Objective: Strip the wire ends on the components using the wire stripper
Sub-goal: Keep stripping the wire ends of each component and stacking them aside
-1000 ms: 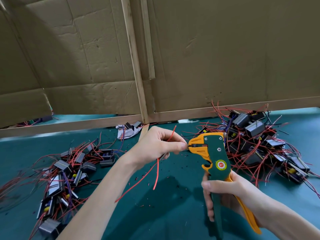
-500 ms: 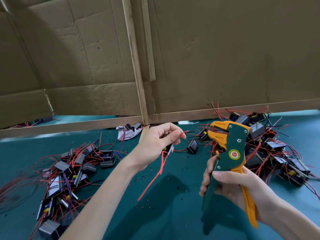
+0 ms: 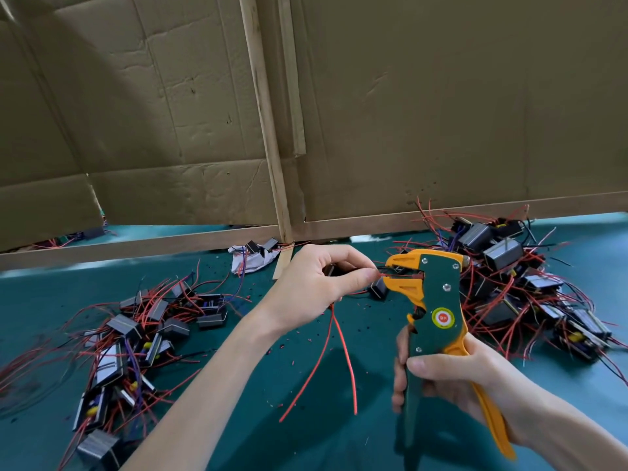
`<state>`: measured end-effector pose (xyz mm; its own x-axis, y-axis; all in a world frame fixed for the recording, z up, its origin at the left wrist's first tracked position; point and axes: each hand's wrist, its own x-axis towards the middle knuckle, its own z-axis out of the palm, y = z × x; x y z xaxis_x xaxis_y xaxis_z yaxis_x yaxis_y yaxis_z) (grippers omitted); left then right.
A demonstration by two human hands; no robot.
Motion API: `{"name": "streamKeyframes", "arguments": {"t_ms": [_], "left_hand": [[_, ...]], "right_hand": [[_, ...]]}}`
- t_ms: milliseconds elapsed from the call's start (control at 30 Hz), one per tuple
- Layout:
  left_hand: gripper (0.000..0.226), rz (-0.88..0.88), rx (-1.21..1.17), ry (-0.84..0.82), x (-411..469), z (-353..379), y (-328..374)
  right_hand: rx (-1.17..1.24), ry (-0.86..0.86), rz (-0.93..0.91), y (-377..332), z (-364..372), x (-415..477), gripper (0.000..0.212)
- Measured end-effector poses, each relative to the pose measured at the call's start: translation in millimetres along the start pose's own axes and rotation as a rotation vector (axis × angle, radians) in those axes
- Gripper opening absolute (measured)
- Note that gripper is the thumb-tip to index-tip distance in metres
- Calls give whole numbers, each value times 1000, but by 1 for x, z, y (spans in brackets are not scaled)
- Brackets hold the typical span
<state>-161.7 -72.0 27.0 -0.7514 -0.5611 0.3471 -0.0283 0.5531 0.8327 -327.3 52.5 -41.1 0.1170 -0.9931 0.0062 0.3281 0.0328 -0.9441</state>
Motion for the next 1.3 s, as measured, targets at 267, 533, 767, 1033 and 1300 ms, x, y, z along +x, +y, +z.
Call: {"name": "streamKeyframes", "arguments": {"t_ms": [267, 533, 767, 1033, 1300], "left_hand": [[17, -25, 33, 40, 0, 2, 2], [13, -35, 65, 3, -1, 2, 1], [9, -31, 97, -69, -3, -5, -1], [11, -139, 135, -61, 0, 1, -14], [12, -101, 179, 220, 9, -14, -18]], "right_hand": [[-35, 20, -13, 1, -1, 0, 23], [-90, -10, 7, 3, -4, -2, 39], [-141, 136, 106, 6, 7, -8, 43], [-29, 187, 43, 13, 12, -3, 33], [299, 175, 164, 12, -11, 10, 41]]}}
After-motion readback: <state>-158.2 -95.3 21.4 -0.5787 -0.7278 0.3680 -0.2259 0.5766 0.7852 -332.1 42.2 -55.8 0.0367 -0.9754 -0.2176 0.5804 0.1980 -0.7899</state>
